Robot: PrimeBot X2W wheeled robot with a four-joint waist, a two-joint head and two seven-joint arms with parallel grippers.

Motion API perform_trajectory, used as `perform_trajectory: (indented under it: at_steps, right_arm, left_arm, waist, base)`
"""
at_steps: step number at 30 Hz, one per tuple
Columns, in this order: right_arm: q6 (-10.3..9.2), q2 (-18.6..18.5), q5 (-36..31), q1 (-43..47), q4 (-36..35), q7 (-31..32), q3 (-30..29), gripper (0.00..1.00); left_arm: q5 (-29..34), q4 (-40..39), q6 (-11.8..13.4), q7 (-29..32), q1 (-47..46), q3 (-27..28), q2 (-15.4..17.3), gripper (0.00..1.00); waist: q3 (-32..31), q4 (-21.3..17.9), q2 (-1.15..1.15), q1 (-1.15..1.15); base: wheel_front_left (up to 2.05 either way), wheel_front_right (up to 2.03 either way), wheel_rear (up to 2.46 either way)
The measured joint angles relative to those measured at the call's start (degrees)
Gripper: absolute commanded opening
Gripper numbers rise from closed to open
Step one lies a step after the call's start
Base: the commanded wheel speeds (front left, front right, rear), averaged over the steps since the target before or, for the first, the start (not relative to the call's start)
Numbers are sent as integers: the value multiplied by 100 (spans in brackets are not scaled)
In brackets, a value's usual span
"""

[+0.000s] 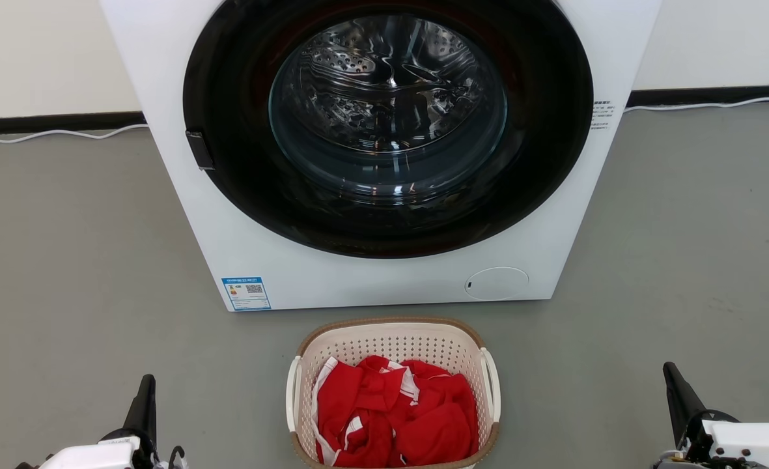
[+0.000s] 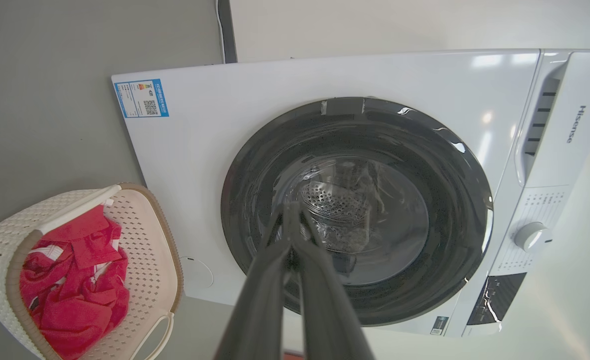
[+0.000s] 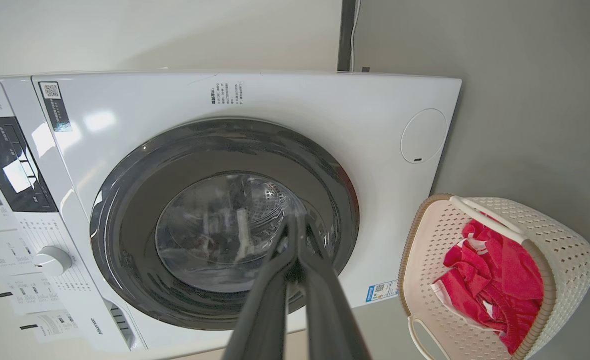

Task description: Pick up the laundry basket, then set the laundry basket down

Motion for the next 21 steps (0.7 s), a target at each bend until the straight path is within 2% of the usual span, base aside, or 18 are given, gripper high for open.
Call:
perform_trajectory:
  at_steps: [21]
  right_arm:
    - [0, 0, 0, 0, 0, 0, 0, 0]
  left_arm:
    - [0, 0, 0, 0, 0, 0, 0, 0]
  waist:
    - [0, 0, 0, 0]
  base:
    - [0, 0, 0]
